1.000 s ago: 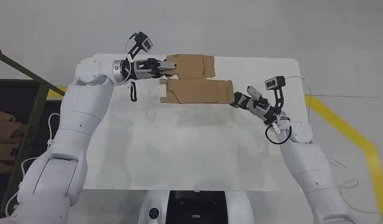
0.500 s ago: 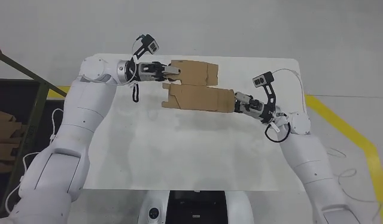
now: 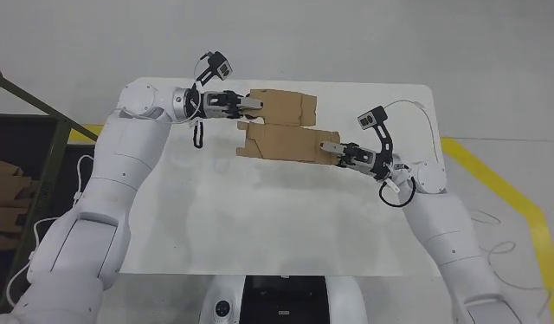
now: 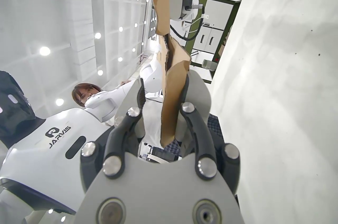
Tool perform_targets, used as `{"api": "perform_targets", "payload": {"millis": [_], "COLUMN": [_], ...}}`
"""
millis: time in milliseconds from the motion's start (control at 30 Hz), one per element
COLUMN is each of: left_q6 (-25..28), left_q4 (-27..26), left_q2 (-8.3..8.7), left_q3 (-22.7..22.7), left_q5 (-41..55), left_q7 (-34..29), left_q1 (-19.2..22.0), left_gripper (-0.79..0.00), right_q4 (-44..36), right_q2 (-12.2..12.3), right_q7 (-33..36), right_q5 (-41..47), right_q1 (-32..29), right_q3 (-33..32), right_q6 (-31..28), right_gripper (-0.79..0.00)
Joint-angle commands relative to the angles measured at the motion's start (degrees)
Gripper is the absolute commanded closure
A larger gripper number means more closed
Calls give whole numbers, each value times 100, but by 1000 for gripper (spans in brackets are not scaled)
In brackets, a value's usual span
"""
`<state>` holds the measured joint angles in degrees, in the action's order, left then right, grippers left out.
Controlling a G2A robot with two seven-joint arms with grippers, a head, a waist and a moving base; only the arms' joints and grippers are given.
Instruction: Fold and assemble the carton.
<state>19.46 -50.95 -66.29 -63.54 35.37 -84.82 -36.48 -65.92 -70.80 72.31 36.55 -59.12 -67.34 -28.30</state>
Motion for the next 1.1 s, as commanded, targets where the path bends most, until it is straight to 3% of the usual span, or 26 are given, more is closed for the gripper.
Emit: {"api": "perform_targets", "payload": {"millis": [0, 100, 167, 367, 400, 433, 467, 500, 1067], "left_q6": [-9, -7, 9, 105, 144, 172, 197, 220, 131], "left_q4": [-2, 1, -1, -21, -15, -10, -5, 16, 56], "left_q2": [-3, -6, -7, -6, -7, -9, -9, -9, -47], "left_q3": [29, 64, 80, 117, 108, 106, 102, 93, -162], "left_q5": [15, 27, 35, 39, 70, 97, 112, 130, 991], "left_q7": [-9, -7, 8, 105, 144, 172, 197, 220, 500], "left_q1": [-4, 6, 15, 21, 13, 1, -2, -4, -317], "left_gripper": [0, 0, 0, 0, -52, -52, -591, -785, -785], "right_q4": [20, 79, 112, 176, 184, 189, 194, 200, -138], "right_q2": [2, 5, 7, 14, 17, 19, 22, 26, 133], "right_q7": [24, 51, 81, 182, 178, 177, 161, 142, -265], "right_q5": [0, -18, -27, 4, 7, -5, -14, -51, -336], "right_q1": [17, 61, 88, 152, 162, 169, 176, 184, -181], "right_q3": [6, 14, 23, 40, 34, 32, 25, 20, -182], "right_q6": [10, 10, 27, 80, 92, 97, 98, 97, 228], "right_gripper": [-129, -22, 0, 0, 0, 0, 0, 0, 0]}}
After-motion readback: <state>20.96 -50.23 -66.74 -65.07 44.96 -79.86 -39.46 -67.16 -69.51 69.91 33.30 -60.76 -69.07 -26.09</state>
